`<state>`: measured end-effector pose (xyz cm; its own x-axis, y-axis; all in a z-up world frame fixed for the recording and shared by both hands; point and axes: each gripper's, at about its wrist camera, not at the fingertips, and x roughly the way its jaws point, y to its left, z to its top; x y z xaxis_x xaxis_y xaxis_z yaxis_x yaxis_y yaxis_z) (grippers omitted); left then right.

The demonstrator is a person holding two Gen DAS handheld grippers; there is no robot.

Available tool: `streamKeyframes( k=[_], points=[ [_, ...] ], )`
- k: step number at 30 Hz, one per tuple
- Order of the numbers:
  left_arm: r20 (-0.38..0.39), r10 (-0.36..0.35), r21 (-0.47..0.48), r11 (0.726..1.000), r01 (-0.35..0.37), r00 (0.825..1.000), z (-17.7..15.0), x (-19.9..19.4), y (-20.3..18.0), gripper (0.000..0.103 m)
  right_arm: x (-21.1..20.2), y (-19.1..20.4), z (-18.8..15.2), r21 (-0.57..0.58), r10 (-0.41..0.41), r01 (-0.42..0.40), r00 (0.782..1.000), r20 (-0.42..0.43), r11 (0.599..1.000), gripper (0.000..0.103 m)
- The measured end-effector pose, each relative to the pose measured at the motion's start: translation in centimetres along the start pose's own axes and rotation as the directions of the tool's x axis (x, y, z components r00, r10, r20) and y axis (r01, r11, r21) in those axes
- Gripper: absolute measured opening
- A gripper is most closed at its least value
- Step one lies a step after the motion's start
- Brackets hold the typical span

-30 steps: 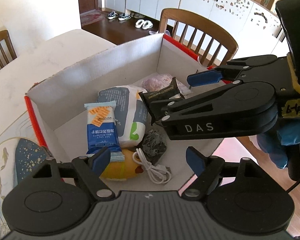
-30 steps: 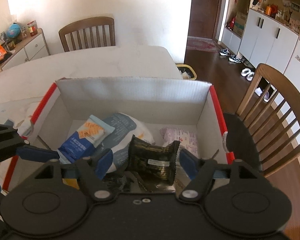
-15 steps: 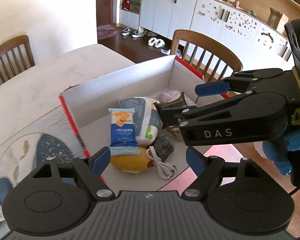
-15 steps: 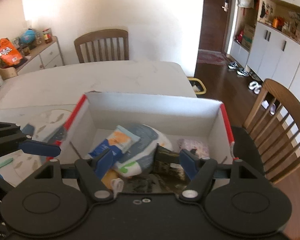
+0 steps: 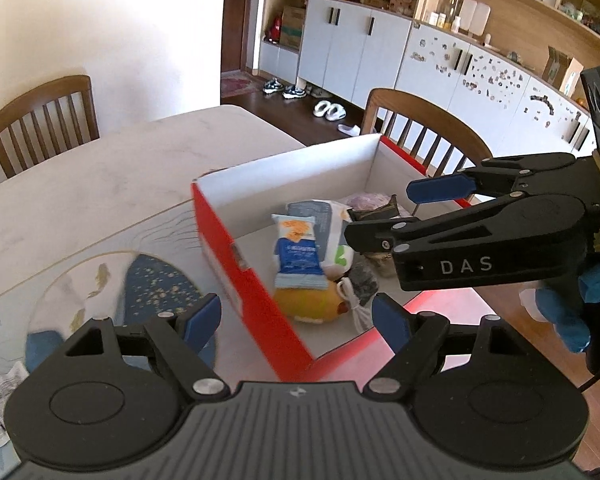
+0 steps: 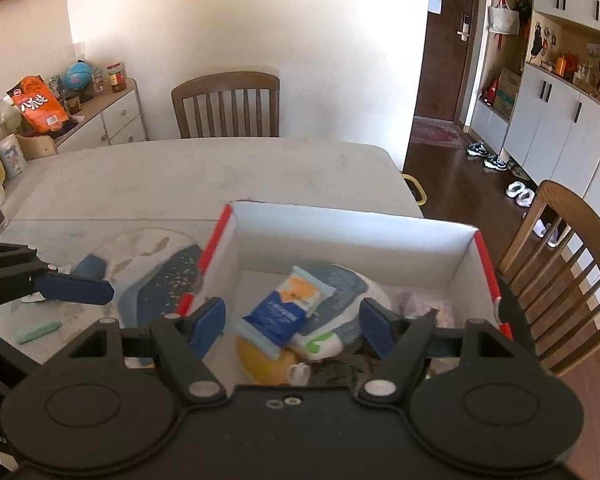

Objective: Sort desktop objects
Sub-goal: 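Withdraw both tools from the box back over the table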

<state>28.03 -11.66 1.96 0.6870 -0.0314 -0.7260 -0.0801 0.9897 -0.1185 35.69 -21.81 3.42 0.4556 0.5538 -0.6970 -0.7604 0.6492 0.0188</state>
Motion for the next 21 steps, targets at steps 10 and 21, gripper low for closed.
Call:
streamKeyframes(
  k=[10, 21],
  points=[
    [0.042, 0.022, -0.017, 1.0, -0.022, 0.999, -2.6, -4.4, 6.1, 0.082, -0.6, 6.6, 0.3, 0.013, -0.007, 0.006, 1.0, 0.013, 1.0, 0.074],
    [0.04, 0.038, -0.03, 0.999, -0.037, 0.998, -6.0, -7.4, 13.4, 0.082, 0.0, 14.2, 0.3, 0.022, -0.016, 0.015, 1.0, 0.009, 1.0, 0.074]
  ],
)
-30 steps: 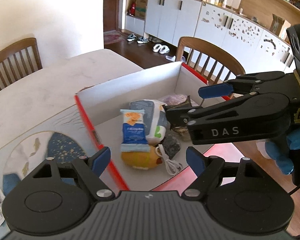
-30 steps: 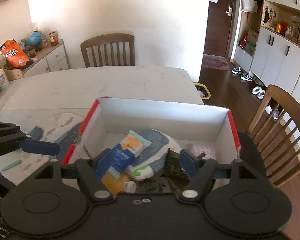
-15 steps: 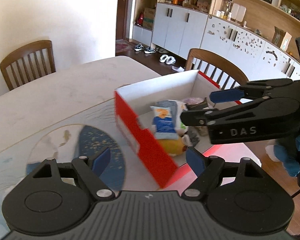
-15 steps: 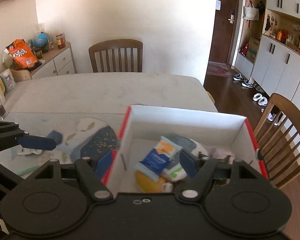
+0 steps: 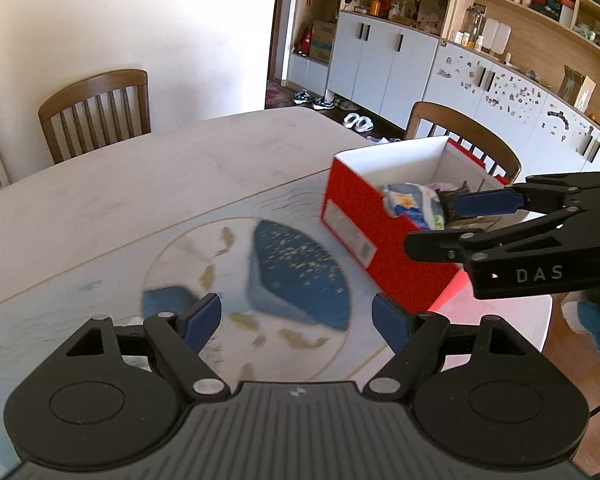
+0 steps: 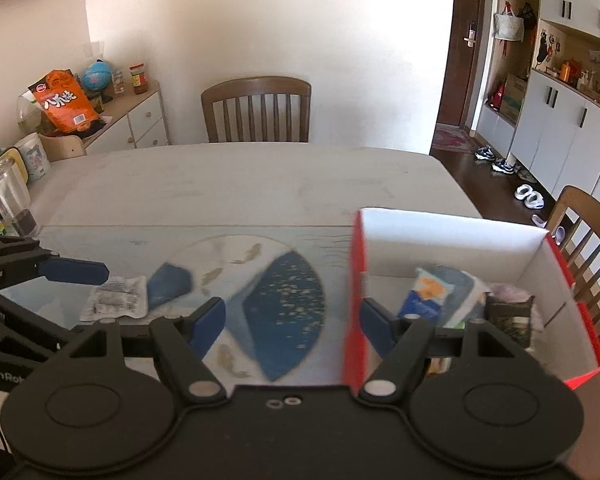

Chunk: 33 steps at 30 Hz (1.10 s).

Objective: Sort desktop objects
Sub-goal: 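Withdraw both tools from the box back over the table, then grasp the white printed sachet with left tool while right tool grasps teal toothbrush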

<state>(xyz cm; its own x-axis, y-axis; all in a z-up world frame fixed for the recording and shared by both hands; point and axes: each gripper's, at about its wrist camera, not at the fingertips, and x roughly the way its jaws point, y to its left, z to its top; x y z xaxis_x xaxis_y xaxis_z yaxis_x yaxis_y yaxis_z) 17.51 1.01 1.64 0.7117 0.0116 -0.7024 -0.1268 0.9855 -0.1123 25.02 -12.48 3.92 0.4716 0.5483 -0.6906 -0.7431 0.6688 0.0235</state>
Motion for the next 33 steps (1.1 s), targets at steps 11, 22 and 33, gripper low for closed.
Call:
streamKeyframes(
  k=[11, 22, 33],
  points=[
    [0.028, -0.007, 0.025, 1.0, 0.006, 1.0, -2.2, -2.2, 5.6, 0.082, 0.6, 5.6, -0.3, 0.014, -0.032, 0.032, 0.999, -0.005, 0.999, 0.074],
    [0.014, -0.008, 0.01, 1.0, 0.008, 1.0, -4.0, -2.5, 9.9, 0.082, 1.9, 9.3, -1.6, 0.01, -0.027, 0.028, 0.999, -0.045, 1.0, 0.074],
    [-0.019, 0.027, -0.022, 0.999, -0.027, 0.999, -5.7, -0.2, 13.3, 0.082, 3.7, 11.1, -3.4, -0.05, 0.029, -0.032, 0.997, -0.069, 0.998, 0.074]
  ],
)
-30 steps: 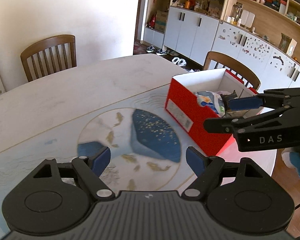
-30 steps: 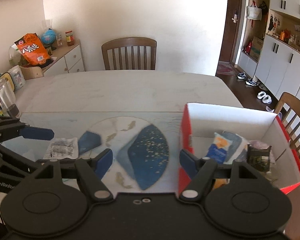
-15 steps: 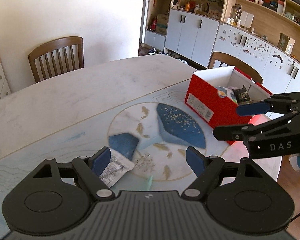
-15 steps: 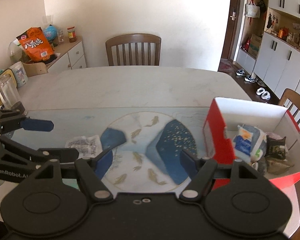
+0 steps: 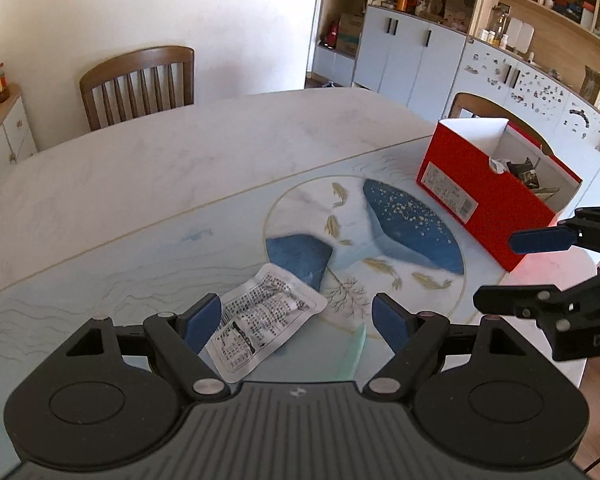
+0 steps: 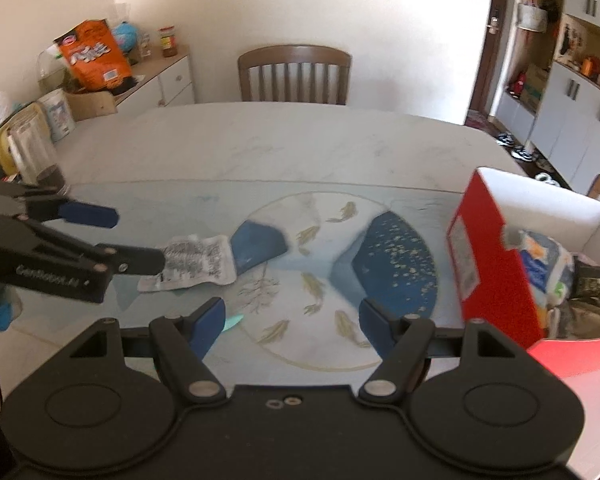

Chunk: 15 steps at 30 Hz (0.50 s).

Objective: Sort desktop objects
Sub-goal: 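Grasp the white printed sachet with left tool while right tool grasps teal toothbrush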

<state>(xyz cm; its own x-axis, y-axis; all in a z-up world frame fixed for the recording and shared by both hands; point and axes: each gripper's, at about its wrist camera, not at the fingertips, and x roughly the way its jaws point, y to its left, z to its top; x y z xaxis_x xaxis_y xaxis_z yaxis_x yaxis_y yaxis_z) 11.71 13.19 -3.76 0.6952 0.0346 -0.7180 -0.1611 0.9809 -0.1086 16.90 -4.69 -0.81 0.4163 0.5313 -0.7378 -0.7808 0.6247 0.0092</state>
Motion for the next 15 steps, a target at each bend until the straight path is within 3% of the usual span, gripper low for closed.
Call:
streamKeyframes(
  k=[10, 12, 15],
  points=[
    [-0.006, -0.022, 0.006, 1.0, 0.022, 1.0, -1.4, 2.5, 1.6, 0.093, 1.2, 1.9, -0.8, -0.077, 0.067, -0.066, 0.998, 0.016, 0.995, 0.083],
    [0.01, -0.029, 0.024, 0.999, 0.029, 1.0, -1.5, 2.9, 1.9, 0.103, 1.2, 2.3, -1.0, -0.103, 0.077, -0.073, 0.996, 0.037, 0.992, 0.092],
    [0.023, -0.052, 0.059, 0.997, 0.05, 0.998, -1.6, 3.7, 2.3, 0.103, 1.5, 3.1, -1.5, -0.141, 0.07, -0.058, 0.995, 0.077, 0.988, 0.094]
  ],
)
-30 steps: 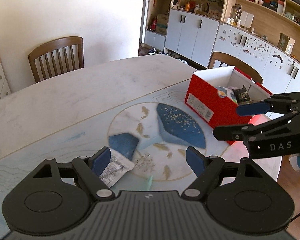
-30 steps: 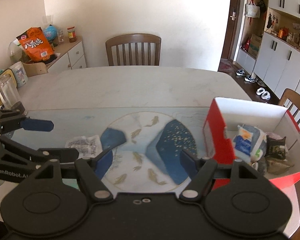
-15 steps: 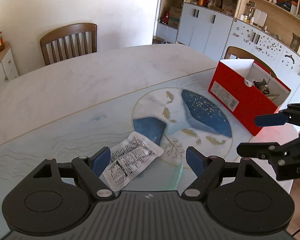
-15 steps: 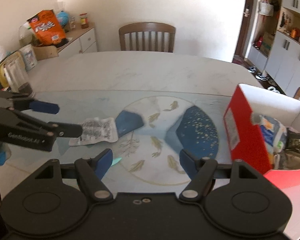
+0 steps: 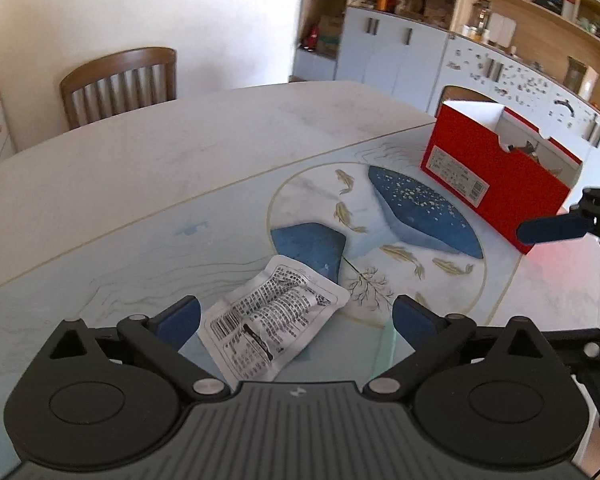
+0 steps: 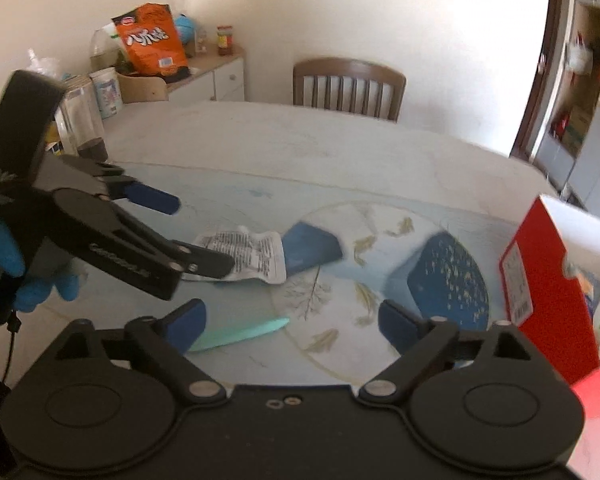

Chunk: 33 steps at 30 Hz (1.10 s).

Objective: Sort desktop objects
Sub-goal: 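Grasp the white printed sachet with left tool while right tool grasps teal toothbrush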

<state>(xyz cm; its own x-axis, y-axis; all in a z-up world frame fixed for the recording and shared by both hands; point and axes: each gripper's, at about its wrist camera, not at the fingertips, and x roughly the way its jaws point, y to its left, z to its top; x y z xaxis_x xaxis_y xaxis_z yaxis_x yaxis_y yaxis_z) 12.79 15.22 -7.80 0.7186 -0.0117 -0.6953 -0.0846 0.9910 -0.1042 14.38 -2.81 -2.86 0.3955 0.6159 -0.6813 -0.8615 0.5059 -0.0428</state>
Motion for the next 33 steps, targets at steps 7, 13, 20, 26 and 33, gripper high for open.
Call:
streamKeyframes(
  k=[7, 13, 20, 26, 33],
  points=[
    [-0.007, -0.038, 0.029, 0.999, 0.038, 0.999, -0.3, 2.2, 1.3, 0.103, 1.5, 3.1, -1.6, -0.086, 0.02, -0.018, 0.999, 0.031, 0.996, 0.098],
    [-0.017, -0.065, 0.074, 0.995, 0.066, 0.998, -0.8, 3.7, 1.7, 0.103, 3.9, 4.2, -2.4, -0.113, 0.011, -0.007, 0.999, 0.036, 0.994, 0.098],
    [0.005, -0.071, 0.096, 0.993, 0.07, 0.997, -0.8, 4.7, 2.3, 0.103, 5.8, 4.7, -4.0, -0.127, 0.018, -0.016, 1.0, 0.012, 0.992, 0.098],
    [0.018, -0.083, 0.132, 0.988, 0.08, 0.996, -0.8, 4.9, 2.4, 0.103, 7.3, 4.3, -4.1, -0.117, 0.021, -0.019, 1.0, 0.01, 0.993, 0.098],
    [0.011, -0.092, 0.142, 0.986, 0.089, 0.996, -0.7, 5.7, 2.3, 0.103, 8.4, 3.1, -3.8, -0.067, 0.038, -0.037, 0.999, 0.023, 0.997, 0.1]
  ],
)
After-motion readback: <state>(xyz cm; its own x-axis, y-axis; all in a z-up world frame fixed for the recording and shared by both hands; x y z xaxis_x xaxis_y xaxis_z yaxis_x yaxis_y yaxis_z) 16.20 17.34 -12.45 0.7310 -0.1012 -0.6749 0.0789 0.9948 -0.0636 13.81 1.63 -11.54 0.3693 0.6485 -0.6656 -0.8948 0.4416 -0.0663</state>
